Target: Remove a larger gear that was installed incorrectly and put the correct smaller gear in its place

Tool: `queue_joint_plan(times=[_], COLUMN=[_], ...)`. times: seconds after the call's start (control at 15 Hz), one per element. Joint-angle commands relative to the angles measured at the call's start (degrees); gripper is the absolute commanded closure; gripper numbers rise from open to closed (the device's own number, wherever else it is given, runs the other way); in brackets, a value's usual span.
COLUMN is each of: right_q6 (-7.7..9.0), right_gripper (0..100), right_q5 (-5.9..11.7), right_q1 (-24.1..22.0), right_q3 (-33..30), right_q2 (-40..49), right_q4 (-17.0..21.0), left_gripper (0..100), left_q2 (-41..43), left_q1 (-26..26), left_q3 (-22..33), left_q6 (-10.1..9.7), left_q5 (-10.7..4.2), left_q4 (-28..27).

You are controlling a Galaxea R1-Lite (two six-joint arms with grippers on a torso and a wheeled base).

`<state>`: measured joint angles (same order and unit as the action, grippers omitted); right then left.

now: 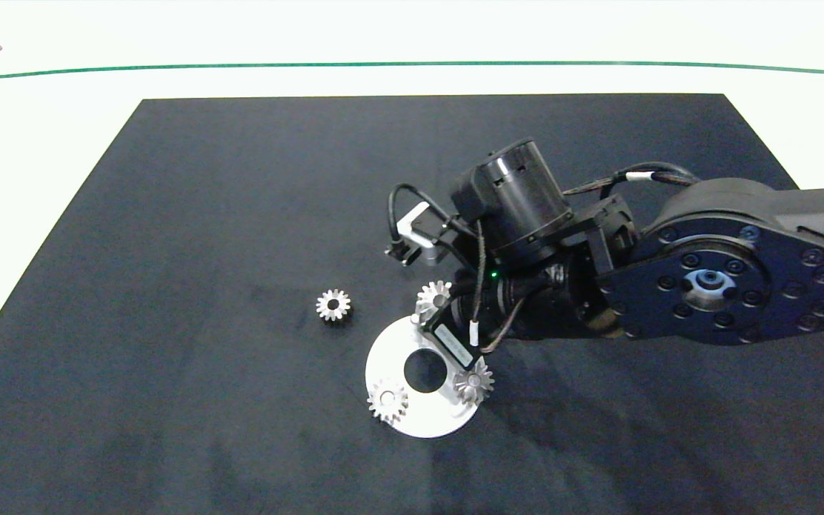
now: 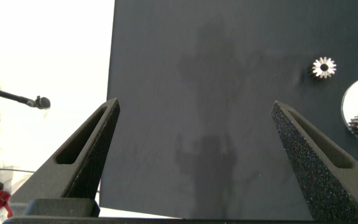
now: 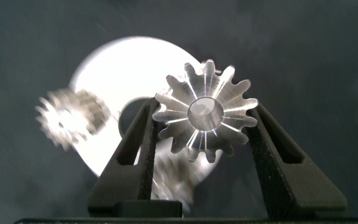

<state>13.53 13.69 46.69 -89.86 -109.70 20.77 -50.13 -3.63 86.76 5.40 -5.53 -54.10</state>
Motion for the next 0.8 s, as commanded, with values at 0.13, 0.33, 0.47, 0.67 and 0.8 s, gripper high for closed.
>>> queue_joint_plan(times=[0.13,0.33,0.47,0.67,0.8], right_q6=[-0.08,-0.17,-0.17,-0.08,-0.08], right_gripper=[69,69,69,0,0], right_q5=[-0.15,-0.07,-0.07,-0.15,-0.15], right_q1=[-8.11,-10.74,-11.36,-11.36,-11.36], right_q3=[12.07,25.43,29.74,30.18,30.09], right_q2=[8.28,10.04,9.95,10.74,11.44], right_q4=[-2.14,-15.94,-21.39,-21.21,-21.30], left_gripper=[0,0,0,0,0], left_q2=[0.03,0.03,0.03,0.03,0.03], left_q1=[0.03,0.03,0.03,0.03,0.12], left_q3=[-0.19,-0.28,-0.45,-0.63,-0.63], left_q6=[-0.04,-0.04,-0.04,0.05,-0.04], left_q5=[0.00,0.00,0.00,0.00,0.00], left_q4=[-0.30,-0.30,-0.30,-0.30,-0.30])
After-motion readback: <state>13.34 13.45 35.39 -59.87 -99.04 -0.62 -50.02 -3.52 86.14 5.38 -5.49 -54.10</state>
